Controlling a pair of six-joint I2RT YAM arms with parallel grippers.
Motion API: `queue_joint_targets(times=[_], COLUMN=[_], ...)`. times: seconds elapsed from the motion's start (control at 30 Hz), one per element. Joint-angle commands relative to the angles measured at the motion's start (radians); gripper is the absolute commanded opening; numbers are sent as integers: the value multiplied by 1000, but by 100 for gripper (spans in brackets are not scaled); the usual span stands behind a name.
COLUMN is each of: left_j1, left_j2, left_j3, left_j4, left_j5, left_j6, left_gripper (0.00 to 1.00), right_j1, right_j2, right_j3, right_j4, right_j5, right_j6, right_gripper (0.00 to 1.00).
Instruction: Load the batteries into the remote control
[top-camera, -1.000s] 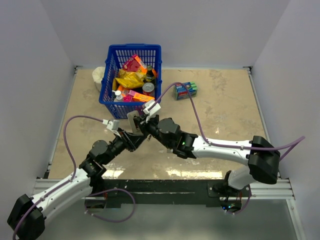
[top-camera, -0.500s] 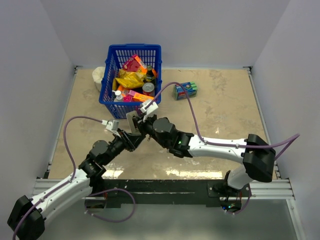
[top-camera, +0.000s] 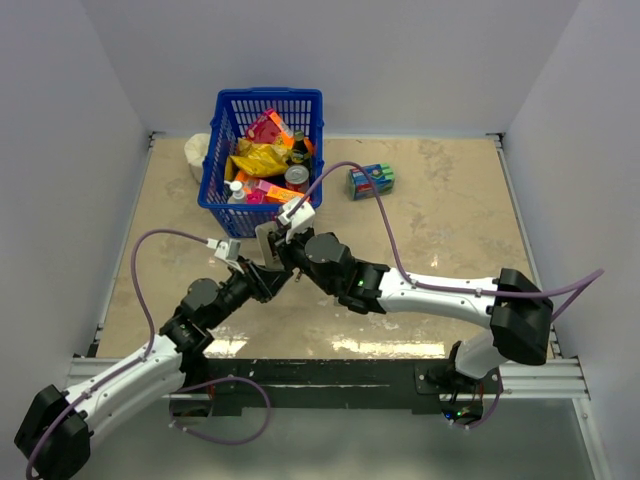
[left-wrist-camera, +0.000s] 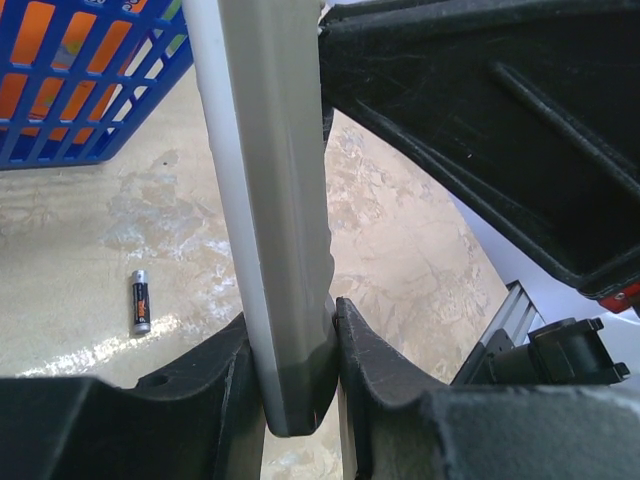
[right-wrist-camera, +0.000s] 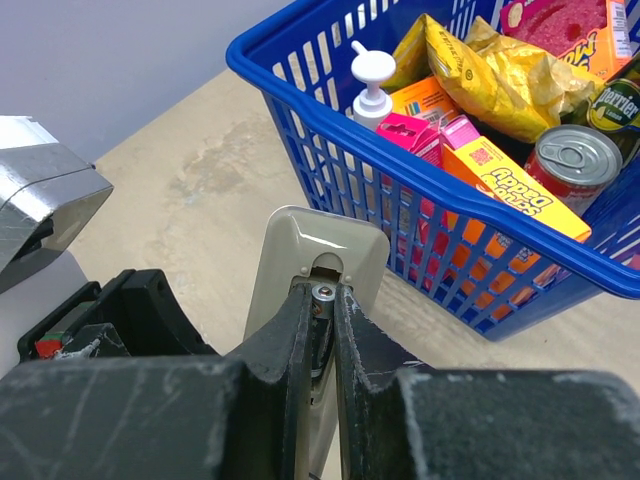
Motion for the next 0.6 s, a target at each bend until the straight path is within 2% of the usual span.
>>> queue_joint_targets(times=[0.0,0.13,0.37,0.57], left_j1=[-5,-5,-5,-5], left_j2=[24,56,48,44], left_j3=[80,97,98,103], left_j4=[134,160,158,168], left_j5=[53,90,72,55], left_j6=[36,19,-19,-65], left_gripper=[0,0,0,0], right_j1=[-16,-16,-16,-14], right_j2=[-28,-52,-103,-123], right_j3=[9,-36,-121,-138], right_j4=[-11,60,210,239], right_j5=[68,65,57,65], right_j6=[-48,-62,-102,-116], right_gripper=[12,12,11,10])
